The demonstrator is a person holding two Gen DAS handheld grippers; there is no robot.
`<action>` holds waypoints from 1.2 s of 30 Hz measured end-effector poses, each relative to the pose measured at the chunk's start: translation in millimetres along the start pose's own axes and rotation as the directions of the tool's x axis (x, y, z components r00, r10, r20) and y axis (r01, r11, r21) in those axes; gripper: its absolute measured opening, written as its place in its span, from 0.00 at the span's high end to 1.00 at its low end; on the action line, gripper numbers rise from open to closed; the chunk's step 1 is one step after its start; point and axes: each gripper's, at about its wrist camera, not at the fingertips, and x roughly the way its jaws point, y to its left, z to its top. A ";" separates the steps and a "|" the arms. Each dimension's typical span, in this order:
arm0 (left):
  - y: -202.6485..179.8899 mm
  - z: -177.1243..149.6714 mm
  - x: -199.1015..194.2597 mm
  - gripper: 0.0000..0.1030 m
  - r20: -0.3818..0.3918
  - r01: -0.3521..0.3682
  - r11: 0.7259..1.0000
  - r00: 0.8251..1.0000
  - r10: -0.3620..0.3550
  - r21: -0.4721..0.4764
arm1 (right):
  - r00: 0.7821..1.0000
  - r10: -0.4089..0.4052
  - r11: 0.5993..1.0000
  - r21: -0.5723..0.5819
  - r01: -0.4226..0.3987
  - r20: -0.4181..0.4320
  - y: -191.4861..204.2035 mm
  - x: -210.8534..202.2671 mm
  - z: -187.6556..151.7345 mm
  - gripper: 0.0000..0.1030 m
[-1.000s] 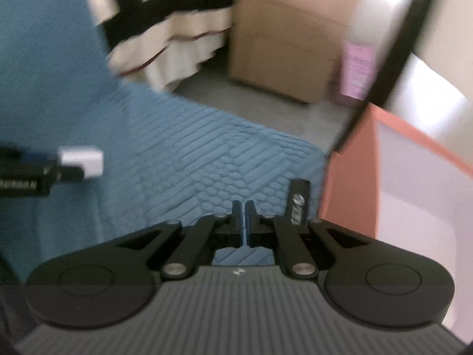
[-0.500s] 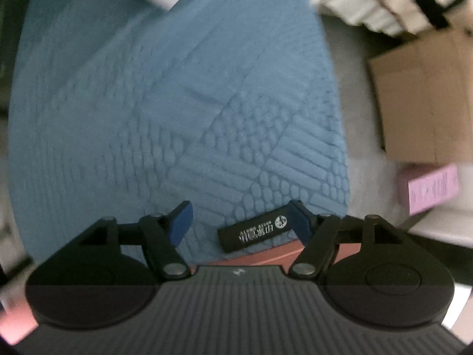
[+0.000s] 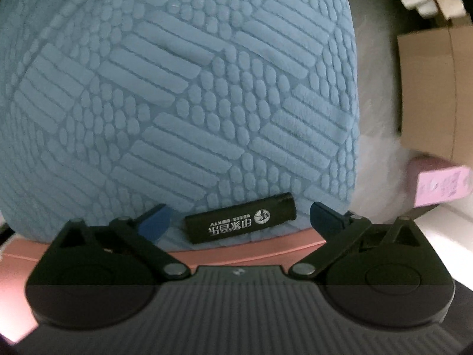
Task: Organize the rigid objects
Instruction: 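Lift the USB stick with the right tool while the left tool lifts the charger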
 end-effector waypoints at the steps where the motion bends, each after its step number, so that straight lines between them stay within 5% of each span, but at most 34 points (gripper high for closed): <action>1: 0.1 -0.1 -0.2 0.42 -0.001 0.001 1.000 1.000 -0.001 0.001 | 1.000 0.017 1.000 0.015 -0.017 -0.001 -6.2 0.8 0.4 0.00; 8: 0.9 0.6 -1.0 0.43 0.000 0.008 1.000 1.000 -0.008 0.001 | 0.993 0.091 0.992 0.081 -0.097 0.076 -20.8 3.3 -13.6 0.07; 18: -1.9 -3.2 -7.6 0.44 0.006 0.014 1.000 1.000 -0.014 0.001 | 0.985 0.055 0.987 0.138 -0.078 0.164 2.6 -11.0 -35.6 0.42; 23: -4.0 -5.3 -11.2 0.44 0.010 0.022 1.000 1.000 -0.022 0.003 | 0.983 0.050 0.991 0.115 -0.071 0.178 18.8 -18.3 -43.1 0.74; 28: -3.8 -6.9 -13.9 0.45 0.010 0.032 0.999 0.999 -0.032 -0.003 | 0.983 0.038 0.990 0.125 -0.061 0.177 29.2 -27.1 -46.5 0.74; 31: -3.4 -6.5 -14.8 0.45 0.013 0.036 0.999 0.999 -0.036 -0.008 | 0.983 0.004 0.974 0.224 -0.045 0.182 31.5 -39.4 -46.7 0.71; 33: -2.9 -6.0 -15.9 0.46 0.017 0.040 0.999 0.999 -0.039 -0.010 | 0.979 0.015 0.971 0.231 -0.063 0.203 31.3 -43.3 -45.9 0.59; 35: -2.2 -5.4 -17.0 0.47 0.020 0.045 0.999 0.999 -0.045 -0.013 | 0.977 -0.025 0.986 0.169 -0.011 0.210 36.2 -46.1 -43.5 0.34; 36: -1.8 -5.3 -17.6 0.47 0.021 0.048 0.999 0.999 -0.048 -0.015 | 0.978 -0.038 0.994 0.108 0.016 0.207 41.7 -46.4 -41.6 0.29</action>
